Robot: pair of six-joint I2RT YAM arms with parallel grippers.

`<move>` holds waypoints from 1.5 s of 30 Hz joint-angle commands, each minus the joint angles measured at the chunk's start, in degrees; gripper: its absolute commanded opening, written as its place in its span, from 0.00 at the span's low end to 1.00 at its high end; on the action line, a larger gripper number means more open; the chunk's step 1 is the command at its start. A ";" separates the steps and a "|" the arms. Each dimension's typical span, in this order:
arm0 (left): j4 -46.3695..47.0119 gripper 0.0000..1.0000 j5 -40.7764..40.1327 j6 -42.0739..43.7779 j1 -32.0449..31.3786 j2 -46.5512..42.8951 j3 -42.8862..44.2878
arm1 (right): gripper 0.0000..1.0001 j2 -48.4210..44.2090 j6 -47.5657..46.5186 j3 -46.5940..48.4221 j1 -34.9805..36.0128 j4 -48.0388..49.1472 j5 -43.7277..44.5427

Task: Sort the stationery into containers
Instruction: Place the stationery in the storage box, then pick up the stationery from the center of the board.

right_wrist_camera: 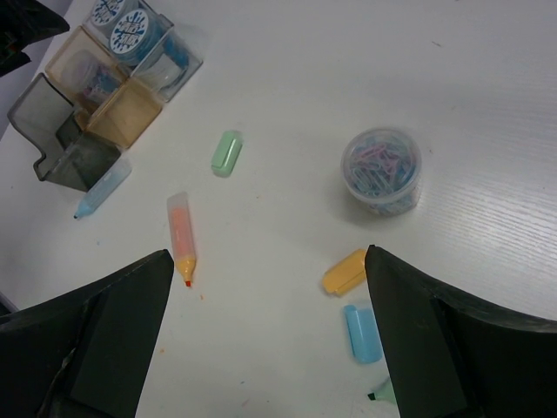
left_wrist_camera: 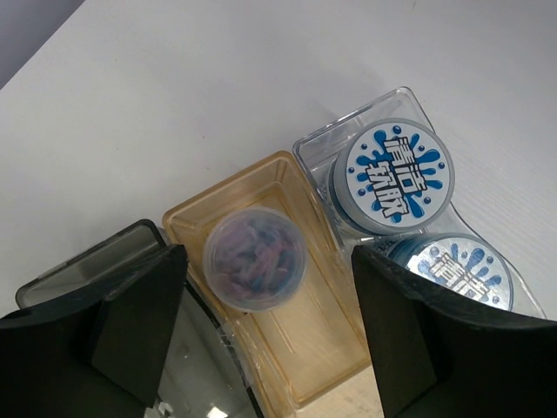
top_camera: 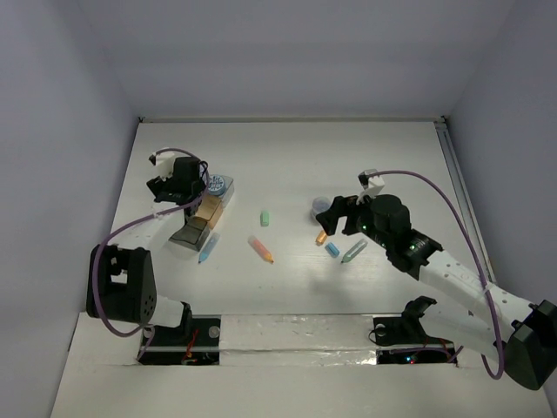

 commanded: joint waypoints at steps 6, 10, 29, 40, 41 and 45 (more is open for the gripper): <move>2.16 0.80 -0.32 -0.23 0.25 1.19 3.08 | 0.98 1.39 -0.59 0.26 0.25 0.56 1.95; 3.30 0.81 2.58 0.47 -2.81 -6.52 2.81 | 0.98 5.68 -0.85 1.67 0.25 -2.33 7.04; -4.77 0.99 35.53 7.41 -9.86 -46.36 -0.43 | 1.00 34.26 -4.72 16.60 0.25 -3.58 12.58; -11.02 0.99 37.83 12.70 -9.86 -58.74 -7.36 | 0.90 45.96 -6.74 26.80 0.25 -5.15 21.38; -9.89 0.99 38.87 12.69 -9.86 -59.63 -8.60 | 0.86 46.31 -6.74 27.07 0.25 -5.15 21.38; -8.83 0.99 40.03 13.31 -9.86 -61.57 -9.14 | 0.59 45.44 -5.25 28.65 0.25 -8.40 23.05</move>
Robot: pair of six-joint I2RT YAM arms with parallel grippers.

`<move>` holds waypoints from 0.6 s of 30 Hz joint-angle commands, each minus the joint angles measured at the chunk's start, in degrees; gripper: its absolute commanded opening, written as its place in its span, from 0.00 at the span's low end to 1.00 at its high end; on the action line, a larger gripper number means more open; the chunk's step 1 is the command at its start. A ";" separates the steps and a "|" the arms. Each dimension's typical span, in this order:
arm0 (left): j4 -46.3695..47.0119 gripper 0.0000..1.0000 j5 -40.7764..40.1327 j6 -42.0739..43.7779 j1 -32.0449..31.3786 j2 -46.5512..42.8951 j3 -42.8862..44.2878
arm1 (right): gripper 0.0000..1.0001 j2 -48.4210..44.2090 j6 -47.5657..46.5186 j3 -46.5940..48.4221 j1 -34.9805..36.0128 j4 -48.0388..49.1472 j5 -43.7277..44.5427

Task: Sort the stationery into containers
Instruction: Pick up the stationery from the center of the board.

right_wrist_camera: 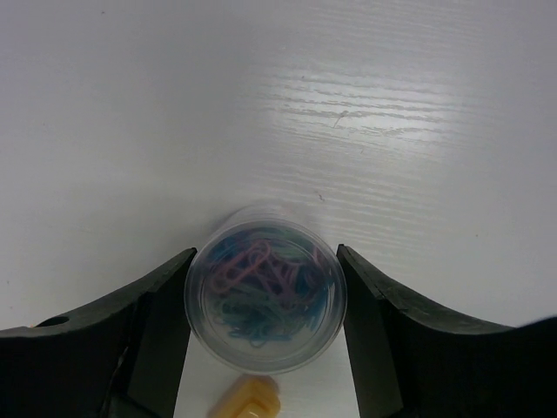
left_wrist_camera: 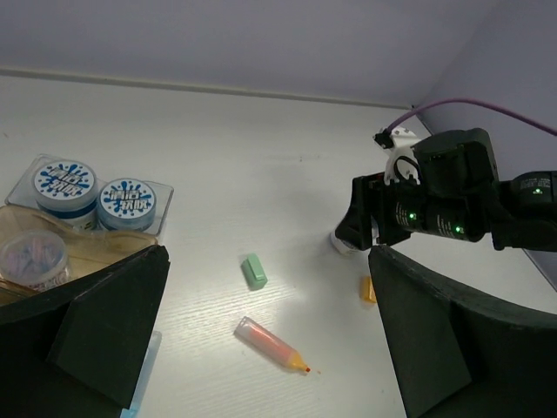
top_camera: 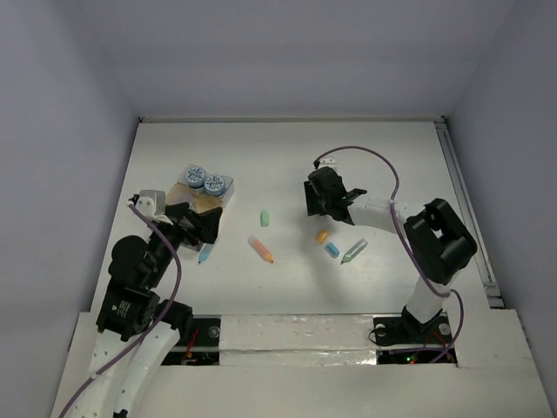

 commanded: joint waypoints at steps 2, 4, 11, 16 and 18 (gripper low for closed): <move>2.47 0.99 1.51 1.44 -0.59 -1.73 0.26 | 0.53 -3.02 0.72 4.26 0.25 -1.91 3.58; 2.04 0.99 0.72 1.35 -1.20 -2.34 0.35 | 0.50 -5.93 -0.24 5.49 2.18 -1.57 3.49; 0.89 0.99 -4.36 1.00 -1.21 -4.19 0.44 | 0.50 -2.17 -1.39 20.07 11.05 2.82 -9.33; 0.10 0.99 -7.28 0.56 -1.21 -5.86 0.52 | 0.50 7.58 -0.60 33.85 15.01 6.08 -19.53; 0.01 0.99 -7.54 0.47 -1.21 -5.86 0.52 | 0.50 12.14 -1.21 37.65 17.21 6.00 -20.07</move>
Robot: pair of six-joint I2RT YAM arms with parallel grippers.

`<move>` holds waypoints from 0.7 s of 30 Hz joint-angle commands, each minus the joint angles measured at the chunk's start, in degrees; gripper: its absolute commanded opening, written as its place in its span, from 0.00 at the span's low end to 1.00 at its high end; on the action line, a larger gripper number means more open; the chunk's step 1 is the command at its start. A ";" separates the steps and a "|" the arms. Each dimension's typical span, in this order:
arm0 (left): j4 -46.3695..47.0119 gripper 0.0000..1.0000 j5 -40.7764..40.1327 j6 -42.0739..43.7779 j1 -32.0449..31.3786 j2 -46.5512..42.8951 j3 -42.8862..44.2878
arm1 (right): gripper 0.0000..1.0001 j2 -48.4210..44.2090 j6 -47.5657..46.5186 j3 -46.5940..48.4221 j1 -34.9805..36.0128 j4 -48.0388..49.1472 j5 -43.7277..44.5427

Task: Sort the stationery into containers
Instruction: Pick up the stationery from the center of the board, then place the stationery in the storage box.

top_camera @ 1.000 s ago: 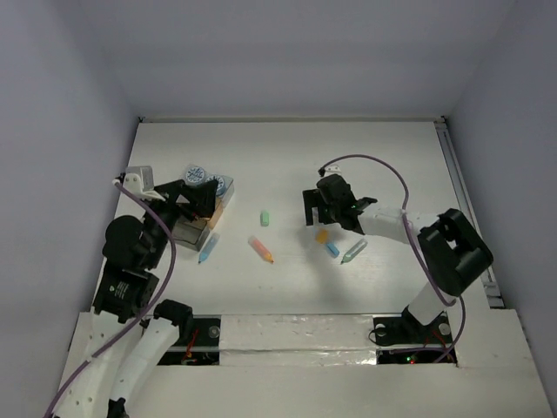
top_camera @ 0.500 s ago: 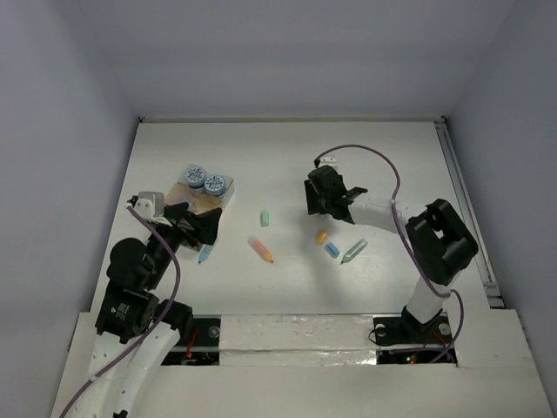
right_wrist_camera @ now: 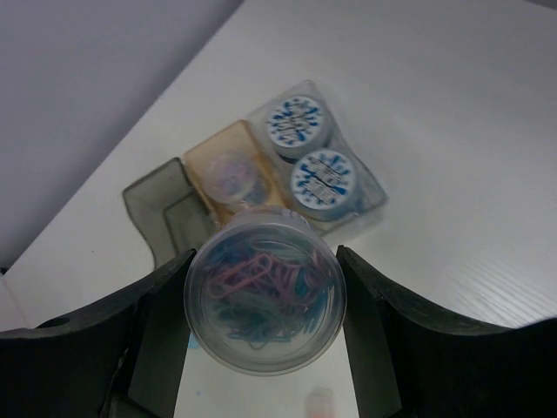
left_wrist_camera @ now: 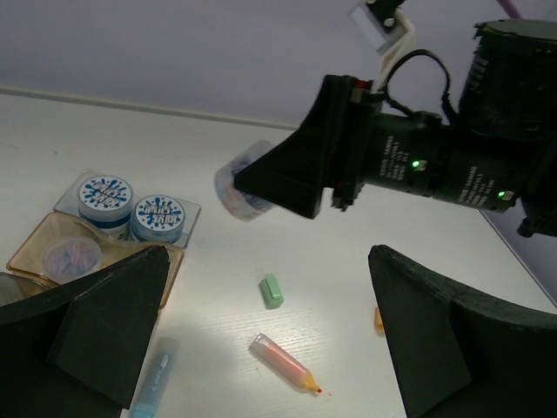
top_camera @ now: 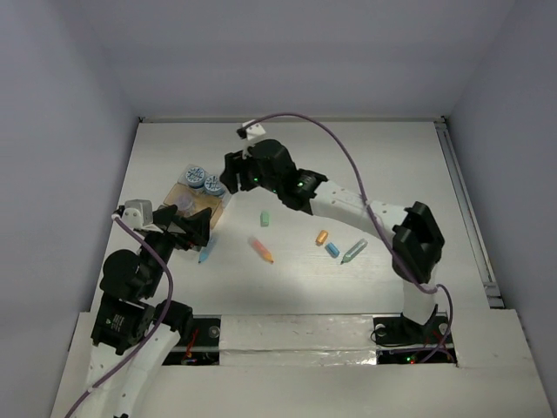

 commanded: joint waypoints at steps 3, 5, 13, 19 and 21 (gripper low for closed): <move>1.32 0.99 -2.06 0.01 0.19 -0.73 0.66 | 0.50 11.56 -1.06 12.51 3.49 1.84 -6.96; 1.41 0.99 -1.97 0.01 0.19 -0.64 0.66 | 0.50 14.21 -1.24 15.50 3.49 1.14 -8.89; 1.76 0.99 -1.35 0.19 0.19 0.07 0.39 | 0.51 25.03 -6.16 29.48 6.04 -6.07 -7.75; 2.11 0.99 -0.65 0.28 0.72 0.41 0.22 | 0.51 30.21 -7.56 32.99 6.04 -7.12 -4.50; 2.11 0.99 -0.48 0.28 0.72 0.50 0.22 | 0.51 31.88 -7.83 35.11 6.04 -7.04 -3.97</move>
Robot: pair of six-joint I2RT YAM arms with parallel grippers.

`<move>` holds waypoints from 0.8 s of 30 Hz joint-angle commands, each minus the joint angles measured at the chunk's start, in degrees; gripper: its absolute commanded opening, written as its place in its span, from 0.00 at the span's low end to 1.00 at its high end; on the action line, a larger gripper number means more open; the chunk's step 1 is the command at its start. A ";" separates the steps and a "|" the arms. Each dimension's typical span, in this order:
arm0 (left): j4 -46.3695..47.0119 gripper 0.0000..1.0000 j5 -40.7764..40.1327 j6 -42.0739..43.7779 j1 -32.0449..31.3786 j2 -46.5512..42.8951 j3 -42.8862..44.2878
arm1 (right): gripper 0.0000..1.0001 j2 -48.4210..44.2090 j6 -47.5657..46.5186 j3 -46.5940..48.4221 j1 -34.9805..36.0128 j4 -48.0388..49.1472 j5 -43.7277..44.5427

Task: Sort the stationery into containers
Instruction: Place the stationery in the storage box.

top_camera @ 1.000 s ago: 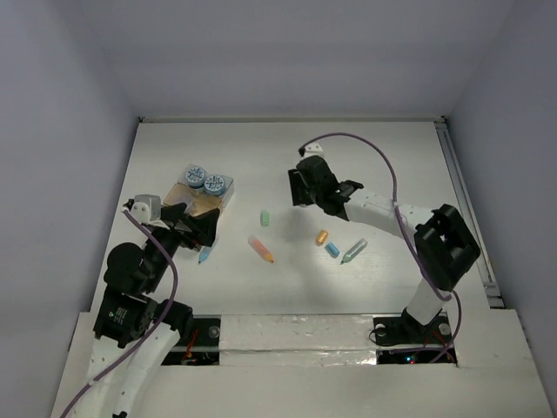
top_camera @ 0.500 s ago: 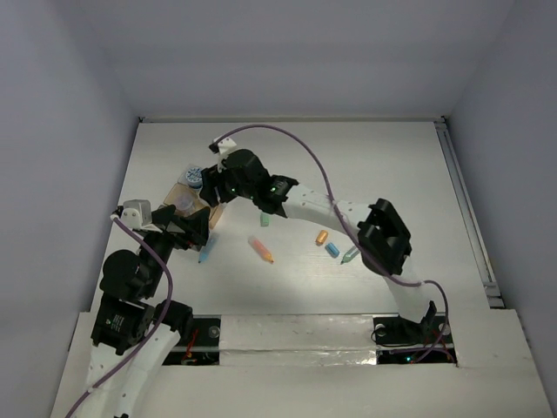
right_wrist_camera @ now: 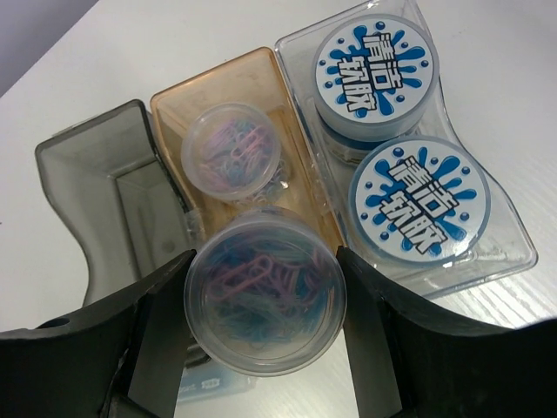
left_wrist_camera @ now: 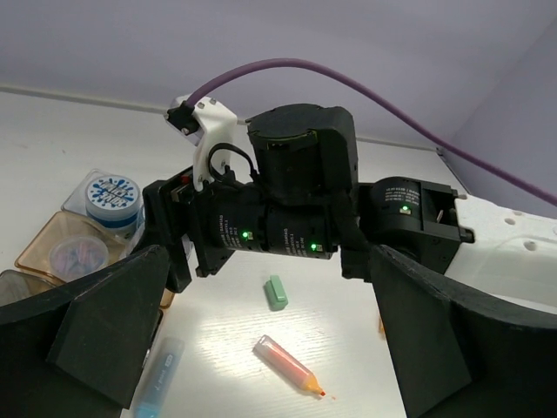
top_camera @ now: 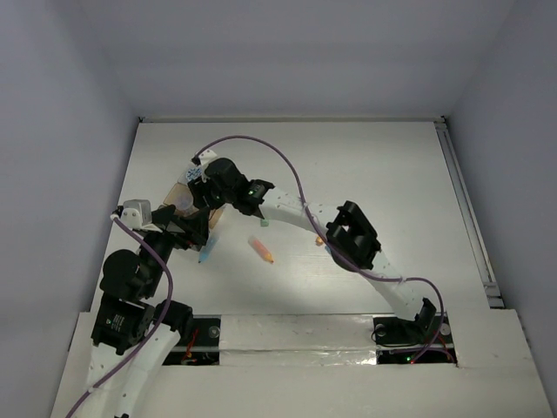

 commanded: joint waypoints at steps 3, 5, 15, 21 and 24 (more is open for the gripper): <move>2.22 0.99 0.71 0.28 0.39 0.81 0.22 | 0.51 1.97 -1.80 5.15 0.53 2.45 1.98; 2.22 0.99 0.79 0.28 0.39 0.90 0.13 | 0.51 2.32 -1.80 5.24 0.53 2.63 2.06; 2.31 0.99 0.88 0.37 0.92 1.34 0.22 | 0.94 -0.13 -2.50 5.49 0.53 3.86 1.36; 2.31 0.98 1.23 0.28 1.45 2.22 0.04 | 0.91 -10.55 -2.50 -3.17 0.53 9.46 4.25; 3.19 0.98 3.51 0.37 1.45 2.83 -0.31 | 0.80 -17.51 -2.15 -17.31 0.53 14.11 9.00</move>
